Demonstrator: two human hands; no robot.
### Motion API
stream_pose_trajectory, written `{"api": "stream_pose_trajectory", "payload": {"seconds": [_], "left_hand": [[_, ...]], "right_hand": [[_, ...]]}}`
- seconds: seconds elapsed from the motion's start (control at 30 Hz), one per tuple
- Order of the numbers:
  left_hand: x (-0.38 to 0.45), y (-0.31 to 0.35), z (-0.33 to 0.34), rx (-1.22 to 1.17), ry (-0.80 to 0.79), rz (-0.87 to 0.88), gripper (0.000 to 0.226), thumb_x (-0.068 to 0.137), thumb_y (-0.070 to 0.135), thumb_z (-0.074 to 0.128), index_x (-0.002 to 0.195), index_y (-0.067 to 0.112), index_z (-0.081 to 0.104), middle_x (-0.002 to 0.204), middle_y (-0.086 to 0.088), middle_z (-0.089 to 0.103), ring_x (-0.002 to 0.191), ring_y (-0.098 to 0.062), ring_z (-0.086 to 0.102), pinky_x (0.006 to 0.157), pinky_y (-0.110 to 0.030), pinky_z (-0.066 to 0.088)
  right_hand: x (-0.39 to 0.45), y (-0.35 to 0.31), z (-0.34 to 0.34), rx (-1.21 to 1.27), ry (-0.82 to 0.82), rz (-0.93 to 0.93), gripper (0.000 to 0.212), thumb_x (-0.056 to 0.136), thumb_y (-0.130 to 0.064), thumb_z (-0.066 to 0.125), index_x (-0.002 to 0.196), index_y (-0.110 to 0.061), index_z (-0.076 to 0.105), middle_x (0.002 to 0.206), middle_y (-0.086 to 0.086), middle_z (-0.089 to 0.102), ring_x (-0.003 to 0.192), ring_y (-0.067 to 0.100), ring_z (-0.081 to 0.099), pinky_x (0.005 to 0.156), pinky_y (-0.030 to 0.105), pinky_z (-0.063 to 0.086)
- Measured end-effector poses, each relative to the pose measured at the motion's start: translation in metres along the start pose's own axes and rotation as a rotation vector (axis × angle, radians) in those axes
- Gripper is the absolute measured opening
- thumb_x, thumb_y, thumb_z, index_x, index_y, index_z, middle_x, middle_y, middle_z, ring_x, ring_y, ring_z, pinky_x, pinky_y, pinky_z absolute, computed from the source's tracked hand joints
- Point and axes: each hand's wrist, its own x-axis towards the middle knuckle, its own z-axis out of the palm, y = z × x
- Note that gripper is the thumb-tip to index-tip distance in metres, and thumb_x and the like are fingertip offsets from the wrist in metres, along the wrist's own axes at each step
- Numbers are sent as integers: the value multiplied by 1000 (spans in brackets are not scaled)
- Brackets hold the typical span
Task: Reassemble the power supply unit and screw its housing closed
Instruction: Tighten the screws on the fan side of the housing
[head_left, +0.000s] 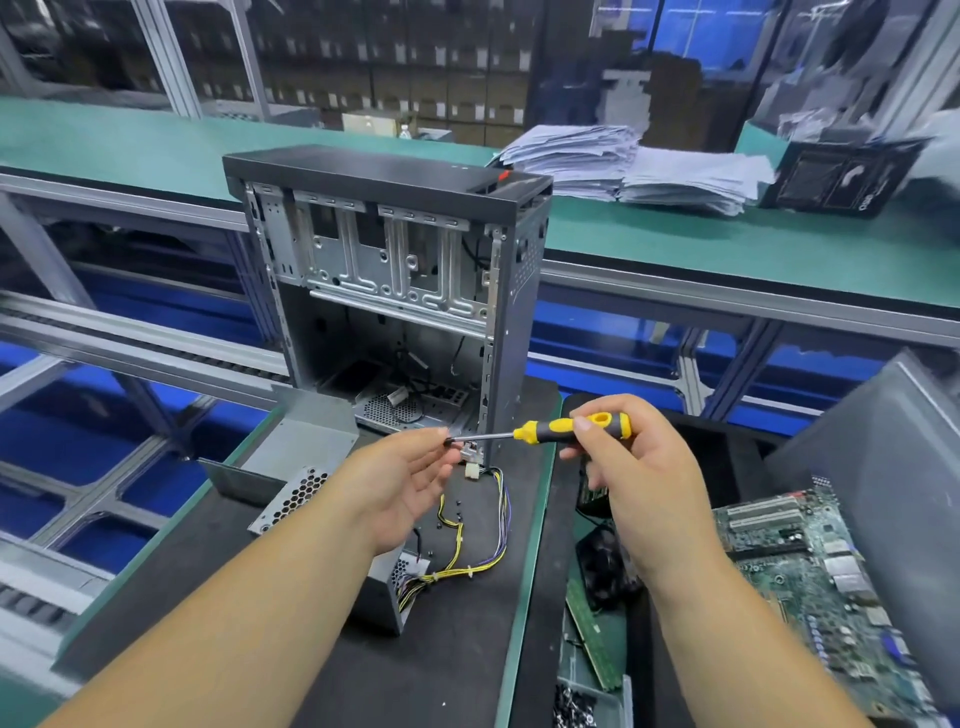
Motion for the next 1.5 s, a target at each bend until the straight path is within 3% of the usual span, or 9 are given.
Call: {"api": "stream_pose_trajectory", "payload": {"seconds": [0.27,0.37,0.57,0.8,1.03,1.2,1.3,1.43,1.5], "left_hand": [[-12,5,-24,-20,14,235,10,92,21,64,88,14,70,71,6,68,68,-7,69,55,-17,53],[-18,10,-38,-55,14,228,16,91,22,65,81,17,77,70,6,69,66,-5,68,55,-16,53],[-20,24,-69,-47,-61,211,15,86,19,67,97,9,71,74,3,70,71,-7,71,58,-15,54],[-20,53,-110,-5,-194,206,24,74,8,67,98,8,65,76,-3,70,68,-6,68,60,-14,55],[-10,79,-148,-67,-243,195,20,71,5,66,90,10,68,74,0,68,70,-6,67,63,-13,55],[-1,91,-167,-143,-271,149,12,77,7,64,89,10,66,73,0,67,69,-6,66,61,-13,54],[5,95,-174,-144,-283,129,10,78,7,64,88,10,64,72,0,66,67,-5,65,60,-12,53],[14,100,-182,-118,-313,117,14,73,9,67,86,9,65,71,0,66,66,-4,65,60,-12,53],[18,101,-185,-106,-333,109,15,73,9,67,87,9,65,70,-1,66,65,-5,64,60,-12,53]], "right_hand": [[-10,-11,13,40,-2,-25,7,84,-33,61,86,-31,67,69,-13,61,73,12,69,60,26,46],[-11,-16,25,65,-10,-25,6,84,-33,62,85,-30,68,71,-12,61,74,15,69,60,26,46],[-11,-28,63,79,-29,-38,5,86,-28,62,84,-29,67,71,-11,63,72,13,69,55,19,46],[-12,-40,109,26,-24,-36,5,85,-30,62,84,-30,67,69,-9,64,73,20,65,55,26,45],[-11,-51,155,-35,-27,-50,5,88,-28,62,85,-29,66,70,-10,63,74,16,69,54,20,47],[-10,-56,183,-51,-4,-22,4,88,-29,63,87,-29,67,67,-9,62,72,29,65,58,32,47],[-10,-59,196,-82,7,-22,4,88,-29,63,87,-29,66,69,-8,64,75,38,62,55,32,45],[-10,-62,207,-127,36,-47,7,90,-26,62,86,-30,66,69,-10,64,71,20,66,54,26,49],[-10,-63,211,-141,52,-40,6,91,-25,62,88,-28,66,69,-10,64,68,23,65,54,27,49]]}}
